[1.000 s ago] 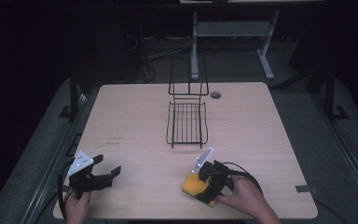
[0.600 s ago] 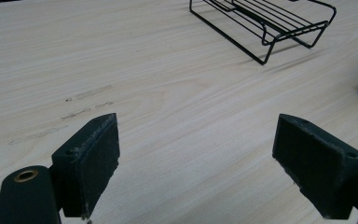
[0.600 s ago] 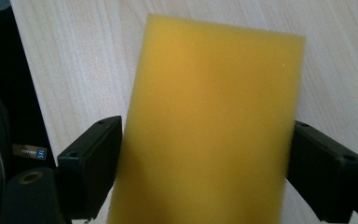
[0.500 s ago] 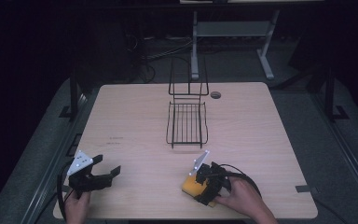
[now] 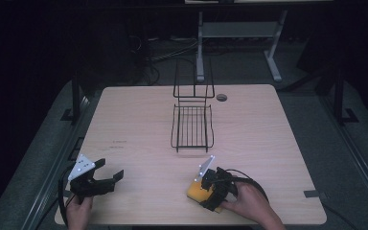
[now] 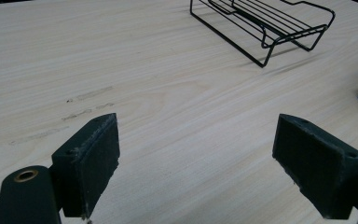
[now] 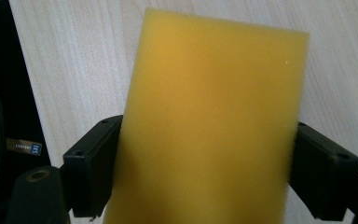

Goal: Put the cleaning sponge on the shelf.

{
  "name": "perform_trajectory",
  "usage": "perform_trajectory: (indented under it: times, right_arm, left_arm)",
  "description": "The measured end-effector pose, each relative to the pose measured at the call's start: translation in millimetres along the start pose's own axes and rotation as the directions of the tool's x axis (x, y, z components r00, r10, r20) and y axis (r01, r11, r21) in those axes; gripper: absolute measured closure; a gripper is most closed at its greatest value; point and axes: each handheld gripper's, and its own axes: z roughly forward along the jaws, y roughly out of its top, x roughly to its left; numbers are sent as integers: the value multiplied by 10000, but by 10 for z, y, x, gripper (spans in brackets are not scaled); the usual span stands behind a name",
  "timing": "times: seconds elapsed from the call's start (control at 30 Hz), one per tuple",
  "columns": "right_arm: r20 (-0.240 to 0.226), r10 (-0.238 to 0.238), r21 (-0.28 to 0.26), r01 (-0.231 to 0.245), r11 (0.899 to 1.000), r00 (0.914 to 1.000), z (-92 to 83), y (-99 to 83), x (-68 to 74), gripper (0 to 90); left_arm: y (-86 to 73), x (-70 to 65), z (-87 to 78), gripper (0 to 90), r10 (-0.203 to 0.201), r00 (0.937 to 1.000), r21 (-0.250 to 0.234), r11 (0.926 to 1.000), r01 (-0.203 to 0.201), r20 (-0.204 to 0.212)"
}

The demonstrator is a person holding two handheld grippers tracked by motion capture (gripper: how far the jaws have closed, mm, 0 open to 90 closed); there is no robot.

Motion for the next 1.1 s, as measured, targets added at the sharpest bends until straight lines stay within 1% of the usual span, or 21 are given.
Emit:
perform_trajectory:
  times: [0.27,0.4,0.57,0.6,0.7,0.73,0.77,0.83,0.93,1.1]
  right_arm:
    - [-17,-175,116,175,9998,9998,-7,18,-3,200]
    - [-79,-336,120,337,9994,9994,-11,30,-15,208]
    - [-291,-468,34,469,9989,9985,-35,48,-33,211]
    - [-379,-581,-104,578,9983,9976,-45,50,-50,211]
    - [-485,-639,-203,630,9978,9968,-54,49,-66,212]
    - [-570,-758,-286,743,9968,9955,-58,50,-89,212]
    - [-570,-758,-286,743,9968,9955,-58,50,-89,212]
    - [-534,-937,-249,924,9954,9942,-69,64,-104,212]
    - [-570,-1210,-338,1192,9923,9910,-109,117,-148,212]
    - [-613,-1379,-367,1359,9900,9885,-134,172,-201,212]
  left_arm:
    - [-1,10,-7,141,-28,10000,-44,10000,28,-1]
    - [0,13,-11,140,-27,10000,-45,10000,27,-26]
    - [-1,13,-9,141,-25,10000,-45,10000,25,-20]
    - [-1,13,-10,141,-24,10000,-42,10000,24,-24]
    - [0,13,-12,140,-30,10000,-49,10000,30,-29]
    - [0,13,-12,141,-39,10000,-50,10000,38,-33]
    - [0,13,-12,141,-37,10000,-49,10000,37,-35]
    - [0,12,-12,141,-39,10000,-52,10000,39,-36]
    - [1,12,-14,140,-47,10000,-47,10000,47,-39]
    - [0,12,-16,141,-61,10000,-69,10000,61,-36]
